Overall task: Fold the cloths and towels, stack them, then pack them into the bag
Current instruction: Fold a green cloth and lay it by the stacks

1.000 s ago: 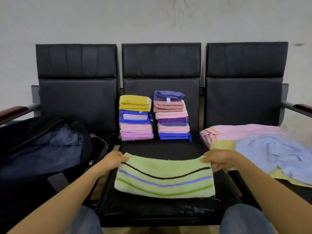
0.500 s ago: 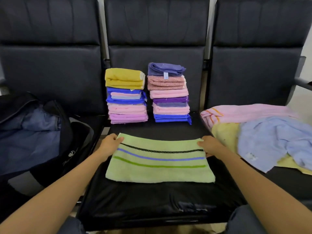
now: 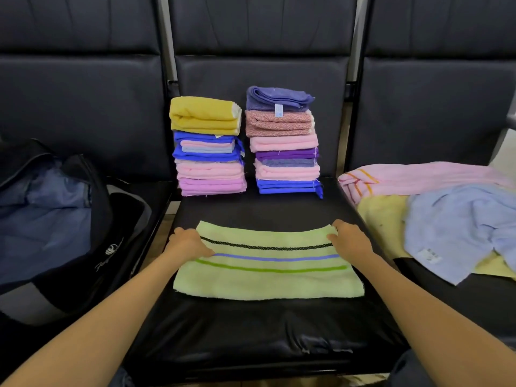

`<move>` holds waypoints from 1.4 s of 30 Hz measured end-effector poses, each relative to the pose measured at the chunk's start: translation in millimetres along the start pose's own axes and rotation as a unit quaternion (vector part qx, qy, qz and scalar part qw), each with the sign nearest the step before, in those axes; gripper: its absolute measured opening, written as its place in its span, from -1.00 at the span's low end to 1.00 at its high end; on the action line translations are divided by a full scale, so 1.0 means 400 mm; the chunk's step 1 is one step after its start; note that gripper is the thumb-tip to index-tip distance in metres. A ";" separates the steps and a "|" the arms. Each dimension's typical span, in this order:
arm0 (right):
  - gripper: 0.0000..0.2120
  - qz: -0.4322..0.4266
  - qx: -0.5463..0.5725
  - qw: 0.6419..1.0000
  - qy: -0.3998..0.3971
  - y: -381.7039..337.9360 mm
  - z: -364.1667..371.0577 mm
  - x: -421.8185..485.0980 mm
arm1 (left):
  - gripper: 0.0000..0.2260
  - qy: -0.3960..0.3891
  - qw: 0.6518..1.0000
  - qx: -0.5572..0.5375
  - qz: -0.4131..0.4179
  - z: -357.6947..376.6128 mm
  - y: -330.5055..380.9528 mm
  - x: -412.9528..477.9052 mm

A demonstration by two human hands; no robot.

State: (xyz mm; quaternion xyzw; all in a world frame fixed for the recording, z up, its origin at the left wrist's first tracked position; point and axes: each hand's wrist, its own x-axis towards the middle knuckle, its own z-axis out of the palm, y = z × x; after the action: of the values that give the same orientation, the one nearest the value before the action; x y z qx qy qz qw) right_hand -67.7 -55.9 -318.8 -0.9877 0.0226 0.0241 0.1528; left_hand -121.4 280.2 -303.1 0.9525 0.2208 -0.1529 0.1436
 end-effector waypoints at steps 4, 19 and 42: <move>-0.59 -0.056 -0.031 0.996 0.054 -0.026 0.001 -0.016 | -0.54 0.045 0.997 -0.042 0.035 0.008 -0.004 -0.006; -0.34 -0.237 -0.160 0.933 -0.221 -0.141 0.048 -0.092 | -0.56 0.008 0.937 -0.327 0.119 -0.051 -0.011 -0.029; -0.53 0.181 0.467 0.828 -0.253 -0.011 -0.069 -0.001 | -0.60 -0.266 0.831 -0.437 0.220 0.120 0.446 -0.157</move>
State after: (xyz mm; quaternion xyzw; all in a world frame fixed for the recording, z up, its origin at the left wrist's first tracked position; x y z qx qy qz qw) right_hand -67.0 -60.0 -291.3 -0.7359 0.1702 0.2873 0.5890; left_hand -103.1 86.5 -287.9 0.7366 0.0026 -0.2521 0.6275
